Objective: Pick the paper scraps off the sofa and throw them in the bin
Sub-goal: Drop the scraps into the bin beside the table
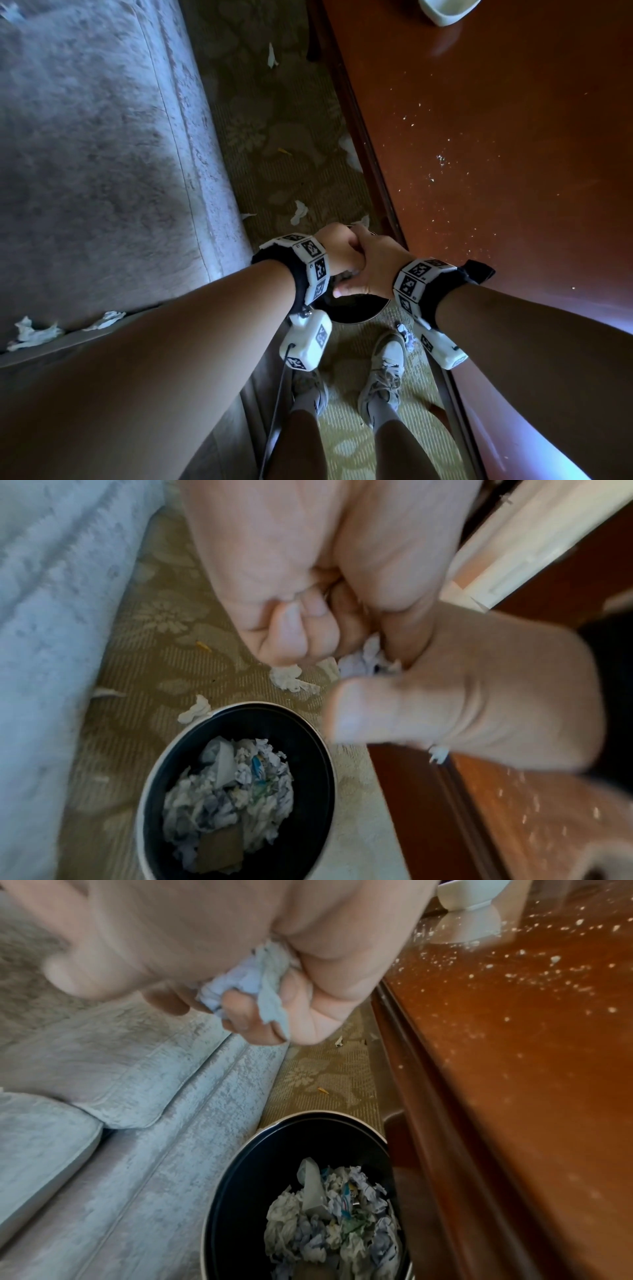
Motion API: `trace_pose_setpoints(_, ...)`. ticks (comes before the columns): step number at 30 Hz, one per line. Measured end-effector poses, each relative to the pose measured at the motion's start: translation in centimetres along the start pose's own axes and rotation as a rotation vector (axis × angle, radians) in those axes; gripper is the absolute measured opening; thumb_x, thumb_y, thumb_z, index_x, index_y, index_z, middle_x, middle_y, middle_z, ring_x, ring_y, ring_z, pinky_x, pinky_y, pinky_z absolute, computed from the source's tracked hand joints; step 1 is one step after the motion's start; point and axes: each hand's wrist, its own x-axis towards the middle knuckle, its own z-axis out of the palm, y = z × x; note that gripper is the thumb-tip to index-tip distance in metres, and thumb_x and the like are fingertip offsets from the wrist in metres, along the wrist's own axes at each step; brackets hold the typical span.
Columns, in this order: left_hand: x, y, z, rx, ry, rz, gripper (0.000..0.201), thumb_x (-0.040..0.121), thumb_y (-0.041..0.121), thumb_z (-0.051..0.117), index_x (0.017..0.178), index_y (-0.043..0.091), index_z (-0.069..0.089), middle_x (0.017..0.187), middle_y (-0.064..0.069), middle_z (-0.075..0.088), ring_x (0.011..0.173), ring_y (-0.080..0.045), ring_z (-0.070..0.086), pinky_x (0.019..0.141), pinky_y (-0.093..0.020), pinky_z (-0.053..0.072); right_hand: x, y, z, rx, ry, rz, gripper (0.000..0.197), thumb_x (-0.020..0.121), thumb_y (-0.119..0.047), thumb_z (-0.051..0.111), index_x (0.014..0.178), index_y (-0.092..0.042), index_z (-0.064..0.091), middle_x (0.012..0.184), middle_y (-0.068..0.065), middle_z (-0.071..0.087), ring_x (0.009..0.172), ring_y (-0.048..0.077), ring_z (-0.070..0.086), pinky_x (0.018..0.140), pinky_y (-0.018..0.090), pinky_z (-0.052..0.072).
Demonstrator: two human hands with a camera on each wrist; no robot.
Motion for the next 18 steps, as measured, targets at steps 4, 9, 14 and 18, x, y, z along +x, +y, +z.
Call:
trace_pose_setpoints(4, 0.2, -0.13, -0.31, -0.019, -0.053, -0.09, 0.019, 0.075, 0.002, 0.064, 0.06, 0.012, 0.057, 0.055, -0.002, 0.05, 0.049, -0.012, 0.048, 0.042, -0.019, 0.034, 0.26, -0.2, 0.27, -0.081, 0.017, -0.018, 0.073, 0.066, -0.042, 0.081, 0.125, -0.025, 0.041, 0.104, -0.004, 0.063, 0.094, 0.017, 0.062, 0.083, 0.033, 0.052)
trace_pose_setpoints(9, 0.21, 0.01, 0.35, -0.05, 0.009, -0.104, 0.019, 0.084, 0.007, 0.061, 0.102, 0.006, 0.067, 0.076, -0.008, 0.064, 0.064, -0.015, 0.058, 0.049, -0.02, 0.039, 0.61, -0.01, 0.26, -0.049, 0.031, -0.001, 0.071, 0.063, -0.043, 0.082, 0.118, -0.029, 0.04, 0.096, -0.009, 0.062, 0.087, 0.011, 0.062, 0.077, 0.03, 0.054)
trace_pose_setpoints(14, 0.42, 0.0, 0.49, -0.03, 0.055, -0.076, 0.026, 0.087, 0.006, 0.061, 0.112, 0.003, 0.066, 0.103, -0.009, 0.067, 0.098, -0.018, 0.062, 0.073, -0.025, 0.043, 0.88, -0.05, 0.38, -0.024, 0.015, 0.01, 0.072, 0.063, -0.038, 0.085, 0.119, -0.027, 0.04, 0.097, -0.007, 0.063, 0.088, 0.012, 0.063, 0.08, 0.033, 0.056)
trace_pose_setpoints(18, 0.27, -0.31, 0.64, -0.058, 0.086, -0.056, 0.023, 0.085, 0.005, 0.062, 0.107, 0.004, 0.067, 0.099, -0.009, 0.067, 0.092, -0.016, 0.06, 0.067, -0.021, 0.041, 0.77, -0.03, 0.55, -0.02, 0.017, -0.008, 0.07, 0.064, -0.035, 0.085, 0.116, -0.025, 0.04, 0.097, -0.006, 0.062, 0.089, 0.013, 0.063, 0.08, 0.032, 0.055)
